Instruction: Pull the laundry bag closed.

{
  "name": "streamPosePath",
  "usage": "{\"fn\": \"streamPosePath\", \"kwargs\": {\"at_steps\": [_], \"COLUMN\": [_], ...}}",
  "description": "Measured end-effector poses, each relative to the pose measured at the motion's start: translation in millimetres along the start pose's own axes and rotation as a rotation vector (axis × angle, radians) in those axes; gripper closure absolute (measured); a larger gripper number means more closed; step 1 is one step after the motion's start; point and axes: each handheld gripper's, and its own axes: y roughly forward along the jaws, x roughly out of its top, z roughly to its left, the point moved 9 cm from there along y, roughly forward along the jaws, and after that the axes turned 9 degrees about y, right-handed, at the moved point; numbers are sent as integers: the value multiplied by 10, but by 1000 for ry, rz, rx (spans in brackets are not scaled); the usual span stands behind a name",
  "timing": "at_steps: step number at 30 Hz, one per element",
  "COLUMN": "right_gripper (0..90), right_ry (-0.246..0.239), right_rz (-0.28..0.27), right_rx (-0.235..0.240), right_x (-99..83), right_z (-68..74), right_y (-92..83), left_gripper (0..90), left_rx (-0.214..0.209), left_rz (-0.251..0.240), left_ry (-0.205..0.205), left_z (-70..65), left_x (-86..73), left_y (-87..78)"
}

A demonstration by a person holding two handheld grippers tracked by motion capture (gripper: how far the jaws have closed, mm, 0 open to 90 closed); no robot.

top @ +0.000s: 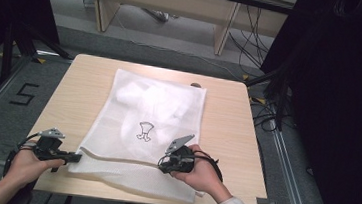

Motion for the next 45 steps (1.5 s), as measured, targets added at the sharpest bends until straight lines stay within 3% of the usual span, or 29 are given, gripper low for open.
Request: {"fn": "streamPosePath", "kwargs": {"at_steps": [13, 17, 45], "right_gripper": [828, 828, 828], "right_ry": [-5, 15, 25], "right_rz": [1, 17, -1], "right_rx": [-4, 3, -5], "right_x": [-18, -47, -102], "right_z": [-12, -4, -50], "right_y": [-16, -31, -85], "left_gripper": [856, 856, 855], "left_rx": [-3, -2, -5], "left_rz": [-1, 0, -3], "left_ry": [-3, -1, -5], "left_z": [-1, 1, -1], "left_x": [0, -1, 2], "left_y": [-1, -2, 0]}}
